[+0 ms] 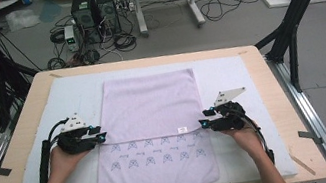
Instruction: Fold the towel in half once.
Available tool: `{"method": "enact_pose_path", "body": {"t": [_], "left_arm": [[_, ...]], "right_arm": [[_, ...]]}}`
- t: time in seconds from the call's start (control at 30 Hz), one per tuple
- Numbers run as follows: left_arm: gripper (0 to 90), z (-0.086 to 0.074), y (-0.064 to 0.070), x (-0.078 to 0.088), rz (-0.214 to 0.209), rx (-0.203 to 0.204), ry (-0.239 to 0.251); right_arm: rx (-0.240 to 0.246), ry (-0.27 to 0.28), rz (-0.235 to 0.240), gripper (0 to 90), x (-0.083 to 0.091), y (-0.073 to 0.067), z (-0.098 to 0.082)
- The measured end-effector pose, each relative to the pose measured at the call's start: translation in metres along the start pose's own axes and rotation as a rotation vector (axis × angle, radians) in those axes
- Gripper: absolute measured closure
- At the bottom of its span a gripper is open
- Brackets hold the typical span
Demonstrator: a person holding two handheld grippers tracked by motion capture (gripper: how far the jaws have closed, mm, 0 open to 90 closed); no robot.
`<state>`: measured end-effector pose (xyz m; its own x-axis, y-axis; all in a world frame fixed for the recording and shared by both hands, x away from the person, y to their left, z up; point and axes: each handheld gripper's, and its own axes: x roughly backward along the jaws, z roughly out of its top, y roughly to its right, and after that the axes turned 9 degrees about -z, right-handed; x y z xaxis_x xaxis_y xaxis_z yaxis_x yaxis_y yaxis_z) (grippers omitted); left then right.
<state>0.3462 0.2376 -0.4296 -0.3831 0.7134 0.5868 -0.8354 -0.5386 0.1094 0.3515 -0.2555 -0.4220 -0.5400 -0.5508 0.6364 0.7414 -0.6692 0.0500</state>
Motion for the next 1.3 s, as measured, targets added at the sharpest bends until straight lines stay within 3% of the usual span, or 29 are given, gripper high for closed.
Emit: {"method": "enact_pose_path", "body": {"t": [0.17,0.4,0.57,0.63,0.7,0.8,1.03,1.3], "left_arm": [[60.3,-0.002,0.004,-0.007,-0.029,-0.020,-0.041],[60.9,-0.005,0.005,-0.013,-0.054,-0.025,-0.084],[73.4,-0.005,0.006,-0.014,-0.076,-0.034,-0.087],[79.8,-0.004,0.007,-0.014,-0.064,-0.045,-0.092],[86.3,-0.005,0.007,-0.014,-0.058,-0.042,-0.092],[88.1,-0.004,0.007,-0.013,-0.055,-0.034,-0.093],[88.6,-0.003,0.009,-0.009,-0.044,-0.038,-0.086],[88.8,0.000,0.010,0.000,-0.034,-0.034,-0.038]], "right_arm": [[-0.023,0.031,0.016,54.0,0.001,0.002,-0.006],[0.028,-0.045,0.035,52.6,-0.010,-0.008,-0.007],[0.052,-0.081,0.048,61.6,-0.018,-0.008,-0.009],[0.034,-0.075,0.051,70.4,-0.017,-0.007,-0.009],[0.023,-0.070,0.058,77.6,-0.016,-0.004,-0.010],[0.010,-0.064,0.076,83.7,-0.016,-0.002,-0.011],[0.014,-0.041,0.077,85.7,-0.013,-0.002,-0.009],[0.018,-0.004,0.065,86.1,-0.007,-0.003,-0.006]]}}
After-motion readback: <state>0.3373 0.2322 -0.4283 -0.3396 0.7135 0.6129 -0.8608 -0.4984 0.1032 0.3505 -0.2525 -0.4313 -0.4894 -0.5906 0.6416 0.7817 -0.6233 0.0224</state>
